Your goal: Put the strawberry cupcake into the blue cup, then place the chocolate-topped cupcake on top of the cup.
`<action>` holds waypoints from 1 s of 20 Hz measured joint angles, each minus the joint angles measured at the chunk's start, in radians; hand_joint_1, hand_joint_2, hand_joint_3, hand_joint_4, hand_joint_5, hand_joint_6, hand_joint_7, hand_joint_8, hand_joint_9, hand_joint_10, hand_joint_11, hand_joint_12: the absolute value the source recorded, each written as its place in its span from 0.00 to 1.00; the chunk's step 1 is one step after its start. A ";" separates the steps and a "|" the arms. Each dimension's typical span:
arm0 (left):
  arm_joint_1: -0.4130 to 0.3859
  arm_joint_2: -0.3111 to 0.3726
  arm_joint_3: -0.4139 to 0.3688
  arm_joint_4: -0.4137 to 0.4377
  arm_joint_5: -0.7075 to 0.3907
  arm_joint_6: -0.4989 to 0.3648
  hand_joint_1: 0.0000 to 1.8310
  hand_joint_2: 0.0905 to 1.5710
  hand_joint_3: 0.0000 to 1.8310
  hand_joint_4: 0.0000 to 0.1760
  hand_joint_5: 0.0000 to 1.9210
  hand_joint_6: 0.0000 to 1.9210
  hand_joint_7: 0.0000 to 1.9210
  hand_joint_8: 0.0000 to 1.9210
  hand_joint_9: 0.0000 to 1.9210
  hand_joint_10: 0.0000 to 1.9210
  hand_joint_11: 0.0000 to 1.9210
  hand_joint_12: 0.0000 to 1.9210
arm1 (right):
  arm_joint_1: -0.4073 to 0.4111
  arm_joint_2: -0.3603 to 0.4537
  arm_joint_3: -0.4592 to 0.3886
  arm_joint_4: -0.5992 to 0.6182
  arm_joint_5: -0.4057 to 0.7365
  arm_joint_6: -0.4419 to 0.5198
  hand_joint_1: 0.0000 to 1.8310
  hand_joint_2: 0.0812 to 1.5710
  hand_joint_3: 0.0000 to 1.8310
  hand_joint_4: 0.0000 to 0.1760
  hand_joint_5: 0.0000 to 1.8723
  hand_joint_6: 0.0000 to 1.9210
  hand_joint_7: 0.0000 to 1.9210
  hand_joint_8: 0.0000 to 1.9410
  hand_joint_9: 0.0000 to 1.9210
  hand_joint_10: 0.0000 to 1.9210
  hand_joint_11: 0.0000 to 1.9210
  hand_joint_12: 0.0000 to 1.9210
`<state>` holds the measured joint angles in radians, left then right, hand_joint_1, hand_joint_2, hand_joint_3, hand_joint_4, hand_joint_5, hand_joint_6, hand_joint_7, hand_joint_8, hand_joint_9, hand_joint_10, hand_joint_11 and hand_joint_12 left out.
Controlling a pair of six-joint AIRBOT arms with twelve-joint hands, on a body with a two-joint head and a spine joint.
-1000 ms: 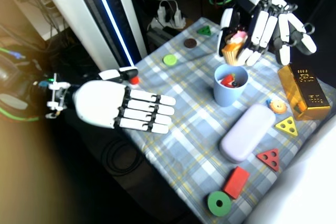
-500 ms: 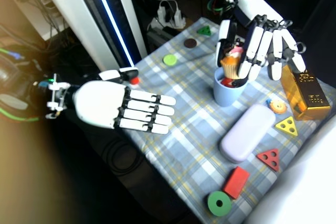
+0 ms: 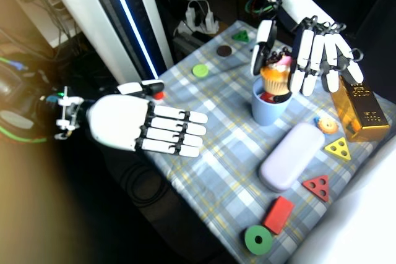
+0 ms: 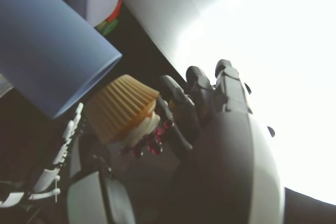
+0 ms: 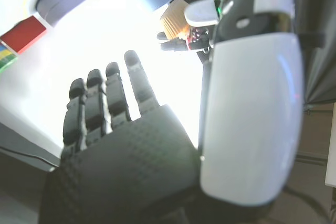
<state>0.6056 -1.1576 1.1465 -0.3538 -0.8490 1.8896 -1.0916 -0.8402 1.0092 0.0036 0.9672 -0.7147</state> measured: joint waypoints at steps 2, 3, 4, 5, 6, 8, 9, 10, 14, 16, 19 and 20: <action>0.000 0.000 0.000 0.003 0.000 0.000 0.39 0.56 0.00 0.56 0.38 0.00 0.37 0.00 0.22 0.00 0.05 0.00 | 0.000 0.000 0.000 0.000 0.000 0.000 0.16 0.47 0.00 0.02 0.00 0.00 0.00 0.00 0.00 0.00 0.00 0.00; 0.000 0.000 0.000 0.003 0.000 0.000 0.37 0.55 0.00 0.48 0.39 0.00 0.38 0.00 0.22 0.00 0.05 0.00 | 0.000 0.000 0.000 0.000 0.000 0.000 0.16 0.47 0.00 0.04 0.00 0.00 0.00 0.00 0.00 0.00 0.00 0.00; 0.000 0.000 0.000 0.003 0.000 0.000 0.36 0.55 0.00 0.49 0.40 0.00 0.39 0.01 0.23 0.00 0.06 0.00 | 0.000 0.000 0.000 0.000 0.000 0.000 0.16 0.47 0.00 0.00 0.00 0.00 0.00 0.00 0.00 0.00 0.00 0.00; 0.000 0.000 0.000 0.003 0.000 0.000 0.36 0.55 0.00 0.49 0.40 0.00 0.39 0.01 0.23 0.00 0.06 0.00 | 0.000 0.000 0.000 0.000 0.000 0.000 0.16 0.47 0.00 0.00 0.00 0.00 0.00 0.00 0.00 0.00 0.00 0.00; 0.000 0.000 0.000 0.003 0.000 0.000 0.37 0.55 0.00 0.50 0.39 0.00 0.38 0.00 0.22 0.00 0.05 0.00 | 0.000 0.000 0.000 0.000 0.000 0.000 0.16 0.47 0.00 0.06 0.00 0.00 0.00 0.00 0.00 0.00 0.00 0.00; 0.002 0.000 -0.001 0.005 -0.002 0.000 0.37 0.53 0.00 0.45 0.39 0.00 0.39 0.00 0.23 0.00 0.07 0.01 | 0.000 0.000 0.000 0.000 0.000 0.000 0.17 0.47 0.00 0.05 0.00 0.00 0.00 0.00 0.00 0.00 0.00 0.00; 0.002 0.000 -0.001 0.006 0.001 0.000 0.36 0.54 0.00 0.45 0.38 0.00 0.37 0.00 0.23 0.00 0.08 0.01 | 0.000 0.000 0.000 0.000 0.000 0.000 0.17 0.46 0.00 0.04 0.00 0.00 0.00 0.00 0.00 0.00 0.00 0.00; 0.002 0.002 -0.003 0.006 0.002 0.000 0.33 0.54 0.00 0.50 0.31 0.00 0.31 0.00 0.21 0.00 0.07 0.01 | -0.004 0.000 0.000 0.000 0.001 0.000 0.16 0.46 0.00 0.04 0.00 0.00 0.00 0.00 0.00 0.00 0.00 0.00; 0.020 0.034 -0.039 0.015 -0.016 0.000 0.28 0.50 0.00 0.84 0.15 0.00 0.12 0.00 0.09 0.00 0.05 0.00 | -0.005 0.000 0.004 0.003 0.000 0.000 0.15 0.46 0.00 0.00 0.00 0.00 0.00 0.00 0.00 0.00 0.00 0.00; 0.046 0.081 -0.078 0.020 -0.042 0.000 0.19 0.54 0.01 0.75 0.02 0.00 0.01 0.00 0.00 0.00 0.00 0.00 | -0.005 0.001 0.005 0.016 0.009 0.000 0.11 0.46 0.00 0.00 0.00 0.00 0.00 0.00 0.00 0.00 0.00 0.00; 0.105 0.161 -0.144 0.012 -0.101 -0.001 0.08 0.55 0.01 0.78 0.00 0.00 0.00 0.00 0.00 0.00 0.00 0.00 | -0.005 0.016 -0.010 0.063 0.032 -0.048 0.08 0.46 0.00 0.02 0.00 0.00 0.00 0.00 0.00 0.00 0.00 0.00; 0.139 0.189 -0.168 -0.008 -0.131 -0.001 0.06 0.54 0.00 0.87 0.00 0.00 0.00 0.00 0.00 0.00 0.00 0.00 | -0.005 0.023 -0.034 0.114 0.042 -0.125 0.07 0.48 0.01 0.00 0.00 0.00 0.00 0.00 0.00 0.00 0.00 0.00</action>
<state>0.7444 -0.9688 0.9787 -0.3614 -0.9802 1.8885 -1.0966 -0.8169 0.9756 0.1181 1.0088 -0.8394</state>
